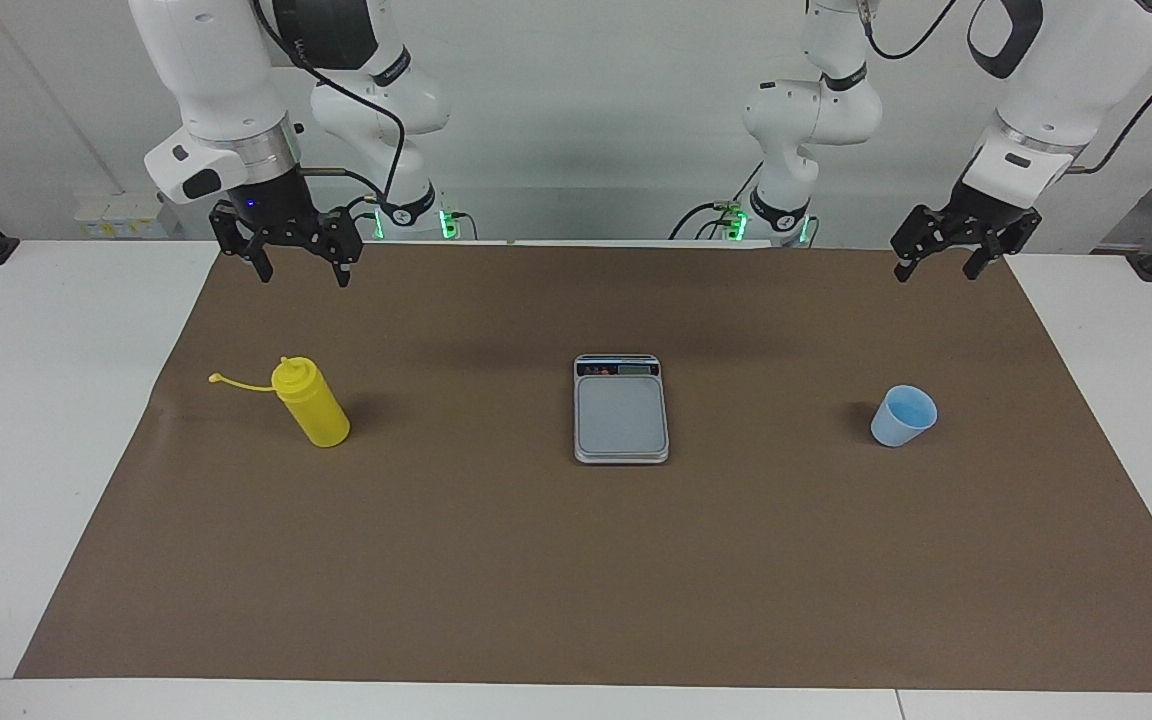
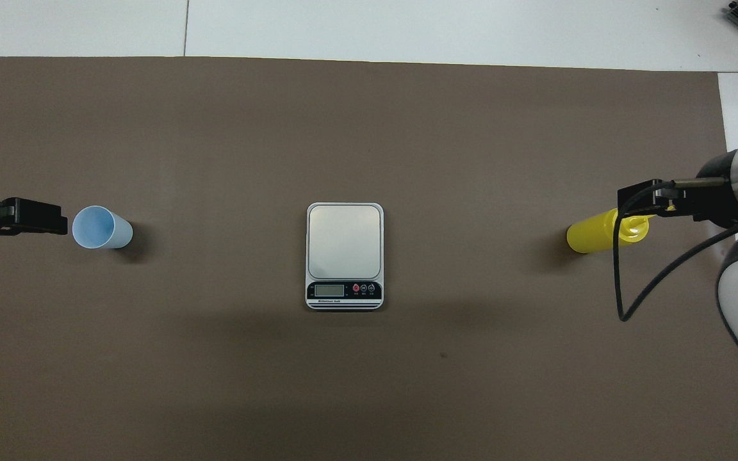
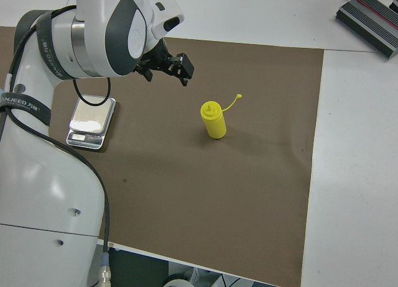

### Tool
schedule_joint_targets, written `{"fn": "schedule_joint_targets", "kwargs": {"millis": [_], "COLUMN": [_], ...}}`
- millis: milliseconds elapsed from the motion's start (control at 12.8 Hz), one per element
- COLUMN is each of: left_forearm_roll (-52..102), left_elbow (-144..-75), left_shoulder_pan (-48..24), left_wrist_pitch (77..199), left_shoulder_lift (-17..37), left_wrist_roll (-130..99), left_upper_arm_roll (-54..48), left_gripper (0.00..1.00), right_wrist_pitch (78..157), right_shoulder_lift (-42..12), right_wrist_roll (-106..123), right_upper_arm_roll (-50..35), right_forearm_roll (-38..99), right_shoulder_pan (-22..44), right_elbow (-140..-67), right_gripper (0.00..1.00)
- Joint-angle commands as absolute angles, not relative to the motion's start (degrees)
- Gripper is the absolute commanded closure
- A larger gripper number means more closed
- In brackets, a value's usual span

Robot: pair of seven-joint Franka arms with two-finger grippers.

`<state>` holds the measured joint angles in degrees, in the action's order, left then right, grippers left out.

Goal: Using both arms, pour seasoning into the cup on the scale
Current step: 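Move the left gripper toward the light-blue cup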

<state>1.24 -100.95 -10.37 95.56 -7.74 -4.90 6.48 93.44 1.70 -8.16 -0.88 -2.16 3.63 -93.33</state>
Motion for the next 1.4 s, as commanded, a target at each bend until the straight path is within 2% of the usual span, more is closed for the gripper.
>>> {"fn": "schedule_joint_targets", "kwargs": {"millis": [0, 234, 546, 702, 936, 1326], "left_forearm_roll": [1.85, 1.76, 1.67, 1.76, 1.67, 1.76], "left_elbow": [-100.98, -103.52, -117.03, -120.75, -122.61, -122.95], "left_shoulder_pan": [-10.72, -10.64, -10.2, -10.02, -9.93, -9.84], "left_wrist_pitch": [94.31, 95.0, 105.08, 110.01, 116.61, 125.92], "left_shoulder_lift": [-8.26, -9.22, -14.84, -14.68, -11.44, -1.77], "left_wrist_roll": [-5.1, -5.19, -5.1, -4.4, -4.04, 2.55], "left_upper_arm_roll": [6.94, 7.03, 7.21, 8.69, 11.07, 13.79], "left_gripper": [0.0, 0.0, 0.0, 0.0, 0.0, 0.0], "right_wrist_pitch": [93.52, 93.52, 93.52, 93.52, 93.52, 93.52], "right_shoulder_lift": [2.64, 2.64, 2.64, 2.64, 2.64, 2.64], "right_wrist_roll": [-6.94, -6.94, -6.94, -6.94, -6.94, -6.94], "right_upper_arm_roll": [-0.97, -0.97, -0.97, -0.97, -0.97, -0.97], "right_forearm_roll": [-2.46, -2.46, -2.46, -2.46, -2.46, -2.46], "right_shoulder_pan": [3.25, 3.25, 3.16, 3.25, 3.16, 3.16], "right_elbow": [-94.39, -94.31, -94.39, -94.39, -94.31, -94.39], "right_gripper": [0.0, 0.0, 0.0, 0.0, 0.0, 0.0]}}
